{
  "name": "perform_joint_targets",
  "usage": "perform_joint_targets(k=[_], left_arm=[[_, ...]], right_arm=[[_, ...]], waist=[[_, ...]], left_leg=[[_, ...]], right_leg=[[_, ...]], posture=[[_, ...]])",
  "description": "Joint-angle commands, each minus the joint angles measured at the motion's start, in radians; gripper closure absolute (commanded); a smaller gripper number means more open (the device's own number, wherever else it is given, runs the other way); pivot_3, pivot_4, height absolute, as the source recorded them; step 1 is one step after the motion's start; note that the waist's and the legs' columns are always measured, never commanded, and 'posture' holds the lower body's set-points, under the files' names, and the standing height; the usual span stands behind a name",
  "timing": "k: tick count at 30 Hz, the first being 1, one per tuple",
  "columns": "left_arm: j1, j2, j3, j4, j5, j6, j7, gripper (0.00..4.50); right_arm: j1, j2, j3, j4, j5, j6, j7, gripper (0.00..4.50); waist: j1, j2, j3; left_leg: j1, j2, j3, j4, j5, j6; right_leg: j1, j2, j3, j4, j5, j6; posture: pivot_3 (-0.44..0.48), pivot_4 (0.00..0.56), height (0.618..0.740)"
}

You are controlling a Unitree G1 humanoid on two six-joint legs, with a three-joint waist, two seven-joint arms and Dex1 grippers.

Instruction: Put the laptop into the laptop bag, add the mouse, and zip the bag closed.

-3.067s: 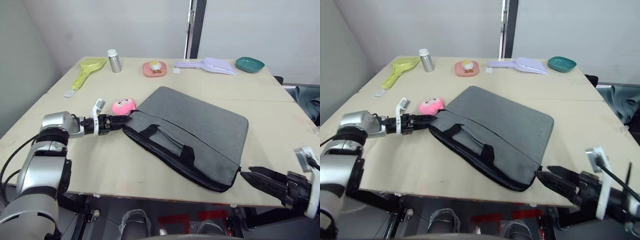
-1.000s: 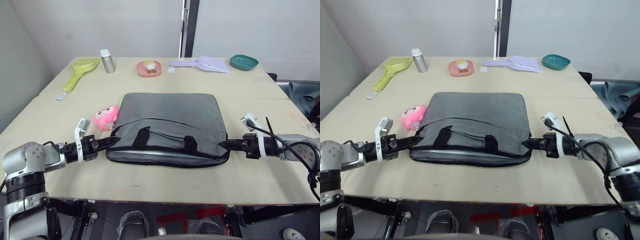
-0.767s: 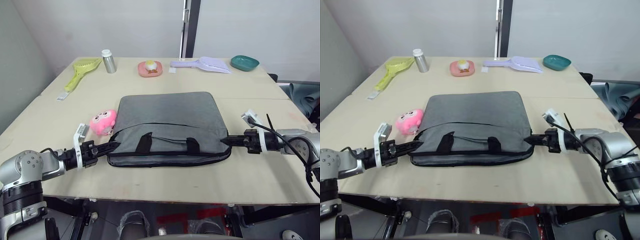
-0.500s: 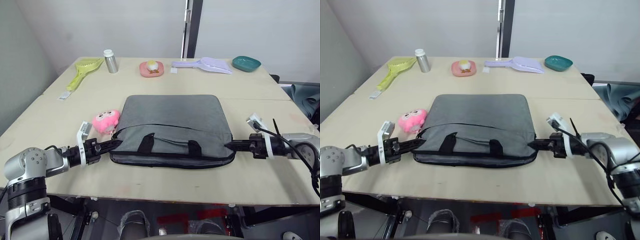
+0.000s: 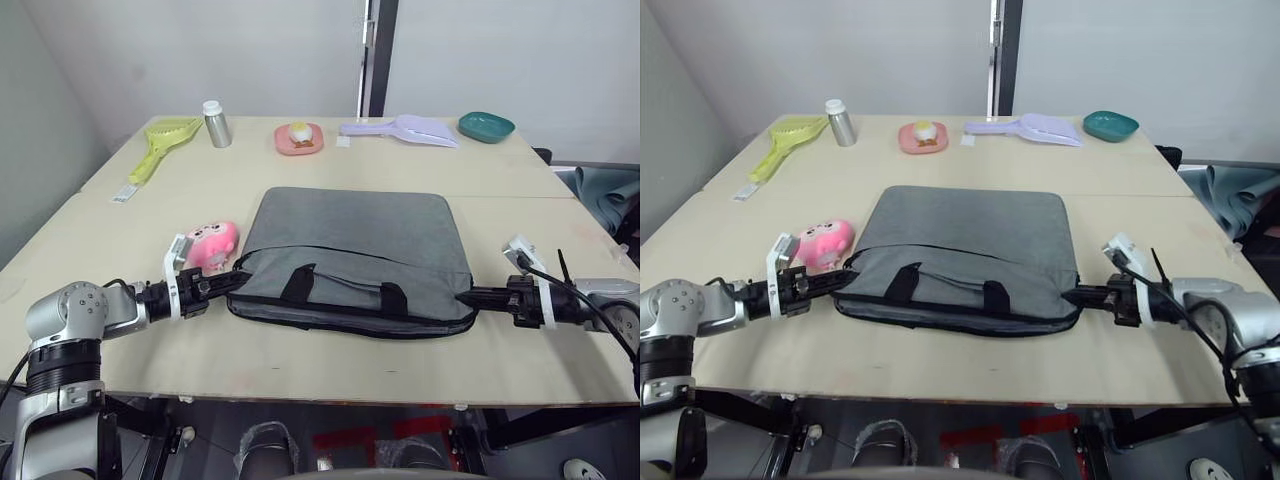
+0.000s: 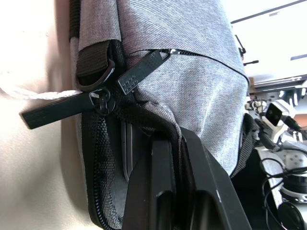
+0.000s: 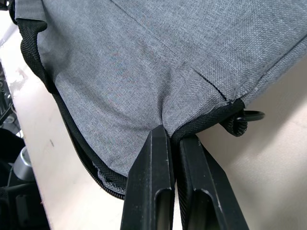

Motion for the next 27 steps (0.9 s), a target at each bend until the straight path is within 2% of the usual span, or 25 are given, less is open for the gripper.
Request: perform_joint_targets(k=[1, 4, 8, 11, 12, 13, 15, 20, 24, 27], left_arm=[[0.027, 0.065, 0.001, -0.018, 0.0, -0.043, -0.036, 4.14], [0.025, 0.083, 0.007, 0.016, 0.023, -0.086, -0.025, 3.07], [-0.004, 0.104, 0.081, 0.054, -0.034, -0.043, -0.032, 1.65], [0.072, 0.198, 0.087, -0.061, -0.084, -0.012, -0.116, 0.61], [0.113, 0.244, 0.085, -0.096, -0.082, -0.038, -0.158, 0.22], [0.159, 0.304, 0.096, -0.125, -0.067, -0.09, -0.215, 0.04], [0.255, 0.409, 0.106, -0.191, -0.02, -0.236, -0.335, 0.04], [0.239, 0.544, 0.15, -0.275, 0.008, -0.476, -0.495, 0.04], [0.246, 0.556, 0.152, -0.424, 0.01, -0.62, -0.586, 0.04], [0.261, 0.542, 0.156, -0.519, -0.006, -0.676, -0.623, 0.04]], right_arm=[[-0.021, -0.014, -0.029, 0.045, -0.027, -0.012, 0.012, 3.49], [-0.023, -0.029, -0.04, 0.058, -0.017, 0.009, 0.042, 2.43], [-0.013, -0.066, -0.08, 0.09, -0.021, 0.011, 0.06, 1.05], [0.007, -0.126, -0.163, 0.134, -0.017, 0.011, 0.077, 0.05], [0.014, -0.146, -0.195, 0.14, -0.013, 0.013, 0.082, 0.0], [0.023, -0.167, -0.24, 0.125, -0.001, 0.02, 0.084, 0.0], [0.033, -0.195, -0.315, 0.075, 0.026, 0.046, 0.079, 0.0], [0.024, -0.168, -0.437, -0.206, 0.17, 0.142, 0.023, 0.0], [-0.043, -0.06, -0.392, -0.392, 0.227, 0.086, -0.064, 0.0], [-0.096, 0.03, -0.277, -0.454, 0.199, 0.04, -0.114, 0.0]], waist=[[-0.004, 0.0, 0.0], [-0.007, 0.0, 0.0], [-0.004, 0.0, 0.0], [-0.003, 0.0, 0.0], [-0.003, 0.0, 0.0], [-0.005, 0.0, 0.0], [-0.01, -0.001, 0.001], [0.002, -0.001, 0.001], [0.003, -0.001, 0.001], [-0.001, -0.001, 0.001]], left_leg=[[0.0, 0.0, 0.0, 0.0, 0.0, 0.0], [0.0, 0.0, 0.0, 0.0, 0.0, 0.0], [0.0, 0.0, 0.0, 0.0, 0.0, 0.0], [0.0, 0.0, 0.0, 0.001, 0.0, 0.0], [-0.001, 0.0, 0.0, 0.0, 0.0, 0.0], [-0.001, 0.0, 0.001, 0.0, 0.0, 0.001], [-0.001, 0.001, 0.003, -0.003, -0.001, 0.001], [0.003, 0.002, 0.003, -0.005, -0.001, 0.001], [0.009, 0.001, 0.007, -0.004, -0.002, -0.002], [0.01, 0.002, 0.009, -0.005, -0.003, -0.002]], right_leg=[[0.0, 0.0, 0.0, 0.0, 0.0, 0.0], [0.0, 0.0, 0.0, 0.0, 0.0, 0.0], [0.0, 0.0, 0.0, 0.001, 0.0, 0.0], [0.0, 0.0, 0.0, 0.0, 0.0, 0.0], [-0.001, 0.0, 0.0, 0.0, 0.0, 0.0], [-0.001, 0.0, 0.0, -0.001, 0.0, 0.0], [-0.004, 0.001, 0.001, -0.002, 0.0, 0.0], [-0.002, 0.002, 0.003, -0.002, -0.001, 0.0], [0.003, 0.001, 0.005, -0.002, -0.001, 0.0], [0.001, 0.001, 0.006, 0.0, -0.001, 0.0]], posture=[[0.0, 0.15, 0.74], [0.0, 0.15, 0.74], [0.0, 0.15, 0.74], [0.0, 0.15, 0.74], [0.0, 0.15, 0.74], [0.0, 0.15, 0.74], [0.0, 0.15, 0.74], [0.0, 0.15, 0.74], [0.0, 0.15, 0.74], [0.0, 0.15, 0.74]])
